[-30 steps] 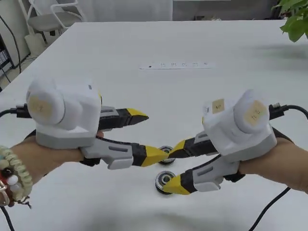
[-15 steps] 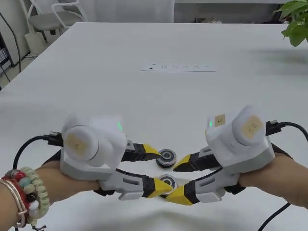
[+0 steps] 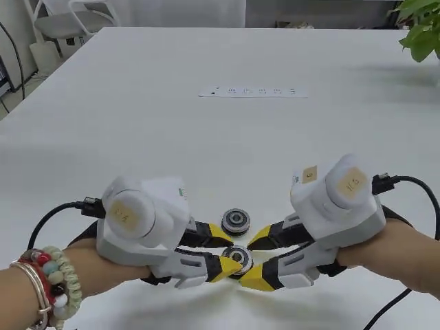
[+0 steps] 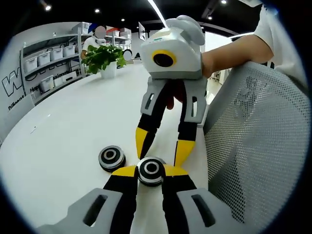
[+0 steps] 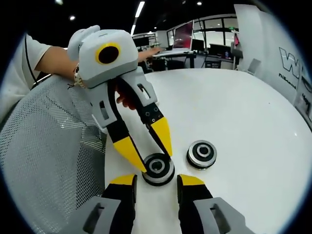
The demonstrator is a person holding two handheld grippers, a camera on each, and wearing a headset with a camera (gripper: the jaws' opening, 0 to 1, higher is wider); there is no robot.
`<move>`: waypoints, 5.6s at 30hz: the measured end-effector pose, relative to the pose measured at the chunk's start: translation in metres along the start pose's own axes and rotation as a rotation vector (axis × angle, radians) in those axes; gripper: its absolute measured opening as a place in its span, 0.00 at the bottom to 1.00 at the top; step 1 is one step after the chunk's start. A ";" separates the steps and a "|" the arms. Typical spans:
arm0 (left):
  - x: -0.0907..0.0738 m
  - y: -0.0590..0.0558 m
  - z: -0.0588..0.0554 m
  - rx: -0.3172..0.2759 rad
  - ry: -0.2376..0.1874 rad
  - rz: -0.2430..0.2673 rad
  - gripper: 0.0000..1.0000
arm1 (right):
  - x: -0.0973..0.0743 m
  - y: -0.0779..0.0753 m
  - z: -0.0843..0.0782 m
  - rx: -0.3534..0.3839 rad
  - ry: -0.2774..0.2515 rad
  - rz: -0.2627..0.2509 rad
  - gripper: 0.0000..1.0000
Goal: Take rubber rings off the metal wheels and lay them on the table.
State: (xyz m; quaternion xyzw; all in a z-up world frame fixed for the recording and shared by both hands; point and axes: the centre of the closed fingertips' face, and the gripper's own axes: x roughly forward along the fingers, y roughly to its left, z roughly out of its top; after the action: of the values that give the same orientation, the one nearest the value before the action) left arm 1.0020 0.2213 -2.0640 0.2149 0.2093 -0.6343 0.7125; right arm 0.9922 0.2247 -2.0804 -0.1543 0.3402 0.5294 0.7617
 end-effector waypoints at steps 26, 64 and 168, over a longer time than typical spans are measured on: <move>0.000 -0.005 0.002 0.002 -0.046 -0.022 0.10 | 0.000 -0.002 -0.003 -0.059 0.016 -0.010 0.20; 0.008 -0.002 0.004 0.025 -0.051 -0.011 0.08 | 0.000 -0.004 -0.006 0.002 0.039 -0.030 0.21; 0.003 -0.003 0.004 0.011 -0.084 0.000 0.09 | -0.011 -0.021 -0.008 0.546 -0.038 -0.009 0.00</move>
State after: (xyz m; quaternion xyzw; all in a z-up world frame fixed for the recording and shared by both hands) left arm 0.9998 0.2167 -2.0626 0.1921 0.1755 -0.6439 0.7195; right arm 1.0064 0.2036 -2.0810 0.0652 0.4554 0.4175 0.7836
